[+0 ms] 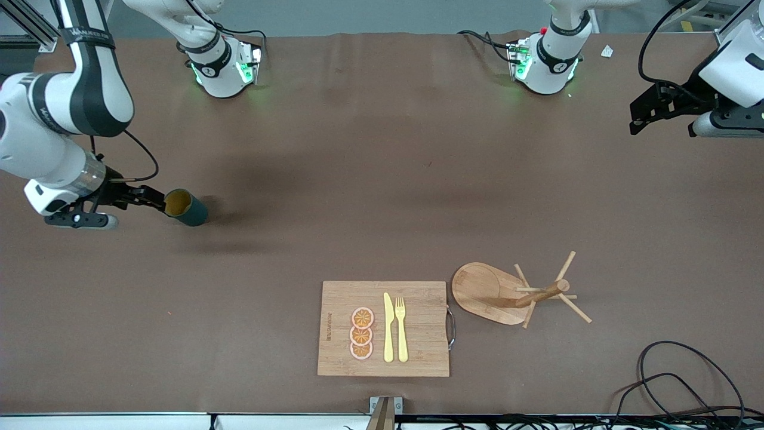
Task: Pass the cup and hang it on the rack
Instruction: 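Move the right gripper down over the teal mug rim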
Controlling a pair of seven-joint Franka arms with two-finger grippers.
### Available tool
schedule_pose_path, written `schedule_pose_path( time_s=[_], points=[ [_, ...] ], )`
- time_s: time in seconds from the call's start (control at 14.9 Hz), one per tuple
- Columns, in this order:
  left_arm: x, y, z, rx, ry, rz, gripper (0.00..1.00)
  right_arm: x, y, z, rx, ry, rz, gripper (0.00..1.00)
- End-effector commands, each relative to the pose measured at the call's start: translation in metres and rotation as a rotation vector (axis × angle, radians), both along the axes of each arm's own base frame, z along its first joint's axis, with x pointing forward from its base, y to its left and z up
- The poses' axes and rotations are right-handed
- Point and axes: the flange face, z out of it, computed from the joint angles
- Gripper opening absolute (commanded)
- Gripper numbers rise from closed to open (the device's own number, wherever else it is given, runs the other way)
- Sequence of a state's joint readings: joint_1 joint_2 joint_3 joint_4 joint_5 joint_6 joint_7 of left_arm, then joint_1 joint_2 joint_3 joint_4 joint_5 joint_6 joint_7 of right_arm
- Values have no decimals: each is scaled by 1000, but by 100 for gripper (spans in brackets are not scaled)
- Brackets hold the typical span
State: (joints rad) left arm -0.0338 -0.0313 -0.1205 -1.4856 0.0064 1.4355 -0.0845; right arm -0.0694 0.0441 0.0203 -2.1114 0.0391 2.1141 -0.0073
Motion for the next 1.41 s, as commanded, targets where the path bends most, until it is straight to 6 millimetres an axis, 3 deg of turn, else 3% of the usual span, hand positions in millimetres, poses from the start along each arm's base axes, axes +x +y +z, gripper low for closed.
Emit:
schedule_pose_path(
  time_s=[0.0, 0.54, 0.87, 1.35],
  points=[
    [2, -5, 5, 0, -10, 1, 100, -18, 7, -16, 11, -2, -13, 100],
    [7, -8, -1, 0, -10, -3, 100, -42, 42, -63, 5, -5, 53, 100],
    [7, -8, -2, 0, -9, -3, 100, -57, 42, -96, -2, -50, 54, 100],
    [7, -8, -2, 0, -9, -3, 100, -70, 41, -119, -6, -58, 54, 100]
  ],
)
